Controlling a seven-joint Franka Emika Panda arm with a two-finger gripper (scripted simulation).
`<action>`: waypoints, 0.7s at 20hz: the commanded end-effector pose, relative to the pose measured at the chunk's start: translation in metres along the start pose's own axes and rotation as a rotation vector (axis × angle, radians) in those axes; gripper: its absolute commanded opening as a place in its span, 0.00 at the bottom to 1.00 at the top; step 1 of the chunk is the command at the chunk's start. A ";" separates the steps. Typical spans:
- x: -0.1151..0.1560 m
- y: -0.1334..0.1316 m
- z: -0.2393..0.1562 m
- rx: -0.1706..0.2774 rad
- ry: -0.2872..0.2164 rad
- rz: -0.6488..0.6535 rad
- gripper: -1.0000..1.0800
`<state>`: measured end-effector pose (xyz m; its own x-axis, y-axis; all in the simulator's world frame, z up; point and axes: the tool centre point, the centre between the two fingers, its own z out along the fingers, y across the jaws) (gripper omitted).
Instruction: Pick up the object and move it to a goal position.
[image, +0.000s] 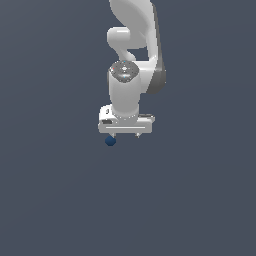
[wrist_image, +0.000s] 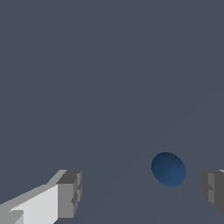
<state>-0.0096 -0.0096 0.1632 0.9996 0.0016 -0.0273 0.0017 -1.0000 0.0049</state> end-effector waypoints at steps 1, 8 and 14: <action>0.000 0.000 0.000 0.000 0.000 0.000 0.96; 0.003 0.015 -0.012 -0.014 0.030 0.018 0.96; 0.003 0.016 -0.014 -0.015 0.033 0.021 0.96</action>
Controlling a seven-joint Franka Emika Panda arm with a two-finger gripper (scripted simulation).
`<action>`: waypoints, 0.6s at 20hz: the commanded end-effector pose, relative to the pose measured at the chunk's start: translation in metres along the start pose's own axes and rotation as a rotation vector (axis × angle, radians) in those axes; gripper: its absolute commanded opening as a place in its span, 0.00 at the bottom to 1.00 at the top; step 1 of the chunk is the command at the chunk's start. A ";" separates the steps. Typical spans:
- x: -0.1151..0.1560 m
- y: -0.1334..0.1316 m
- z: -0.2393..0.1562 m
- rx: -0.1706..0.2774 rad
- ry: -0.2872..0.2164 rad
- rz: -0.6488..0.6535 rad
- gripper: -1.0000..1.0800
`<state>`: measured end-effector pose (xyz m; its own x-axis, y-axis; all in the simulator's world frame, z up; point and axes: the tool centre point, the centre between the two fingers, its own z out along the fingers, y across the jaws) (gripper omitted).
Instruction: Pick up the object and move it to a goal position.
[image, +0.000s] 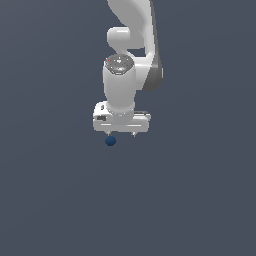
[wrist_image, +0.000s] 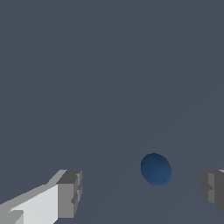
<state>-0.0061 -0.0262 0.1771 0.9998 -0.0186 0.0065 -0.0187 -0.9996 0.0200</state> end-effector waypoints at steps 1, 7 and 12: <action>0.000 -0.001 0.000 0.000 0.000 0.000 0.96; -0.002 0.002 0.003 0.000 0.000 -0.022 0.96; -0.005 0.008 0.011 0.001 -0.001 -0.071 0.96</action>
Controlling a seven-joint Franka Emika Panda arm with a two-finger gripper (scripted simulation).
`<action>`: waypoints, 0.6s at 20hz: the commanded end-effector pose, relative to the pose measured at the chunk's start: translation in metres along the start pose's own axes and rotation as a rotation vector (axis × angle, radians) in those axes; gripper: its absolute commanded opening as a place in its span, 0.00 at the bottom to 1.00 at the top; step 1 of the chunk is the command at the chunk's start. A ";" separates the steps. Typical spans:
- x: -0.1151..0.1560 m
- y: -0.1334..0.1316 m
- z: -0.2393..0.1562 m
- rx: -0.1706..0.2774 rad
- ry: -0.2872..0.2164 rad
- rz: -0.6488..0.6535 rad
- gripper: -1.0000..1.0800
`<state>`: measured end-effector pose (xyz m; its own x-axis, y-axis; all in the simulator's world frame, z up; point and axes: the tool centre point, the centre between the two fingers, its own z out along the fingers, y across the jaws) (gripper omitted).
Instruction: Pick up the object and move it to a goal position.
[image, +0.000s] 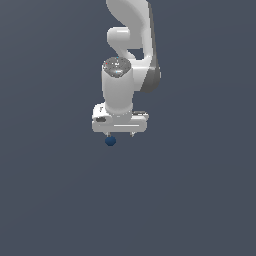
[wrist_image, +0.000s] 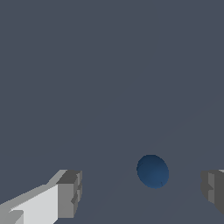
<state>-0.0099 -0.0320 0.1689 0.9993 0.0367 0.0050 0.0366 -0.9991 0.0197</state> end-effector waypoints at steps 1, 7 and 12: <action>-0.002 0.003 0.004 0.000 -0.001 -0.029 0.96; -0.011 0.013 0.019 0.002 -0.002 -0.128 0.96; -0.020 0.024 0.035 0.005 -0.002 -0.236 0.96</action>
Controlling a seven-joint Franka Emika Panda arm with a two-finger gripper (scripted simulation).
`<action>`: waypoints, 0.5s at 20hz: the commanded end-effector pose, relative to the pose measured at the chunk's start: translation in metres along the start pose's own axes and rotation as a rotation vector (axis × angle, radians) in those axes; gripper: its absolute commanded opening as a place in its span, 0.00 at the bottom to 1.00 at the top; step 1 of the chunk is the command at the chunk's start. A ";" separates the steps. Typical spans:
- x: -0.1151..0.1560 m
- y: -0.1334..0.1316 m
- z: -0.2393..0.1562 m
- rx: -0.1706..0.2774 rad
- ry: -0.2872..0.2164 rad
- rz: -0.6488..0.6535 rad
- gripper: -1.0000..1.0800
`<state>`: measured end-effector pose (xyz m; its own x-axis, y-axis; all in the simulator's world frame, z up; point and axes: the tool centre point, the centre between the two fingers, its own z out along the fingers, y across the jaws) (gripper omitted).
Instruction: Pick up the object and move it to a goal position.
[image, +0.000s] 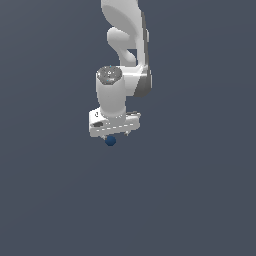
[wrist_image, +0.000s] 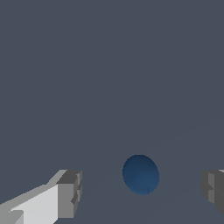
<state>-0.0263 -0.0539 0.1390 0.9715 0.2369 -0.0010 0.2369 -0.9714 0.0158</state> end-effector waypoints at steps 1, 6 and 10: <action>-0.006 0.004 0.008 0.002 0.000 -0.056 0.96; -0.019 0.012 0.023 0.005 0.000 -0.166 0.96; -0.029 0.017 0.035 0.008 0.001 -0.253 0.96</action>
<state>-0.0470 -0.0749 0.1086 0.8968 0.4424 -0.0035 0.4424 -0.8968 0.0082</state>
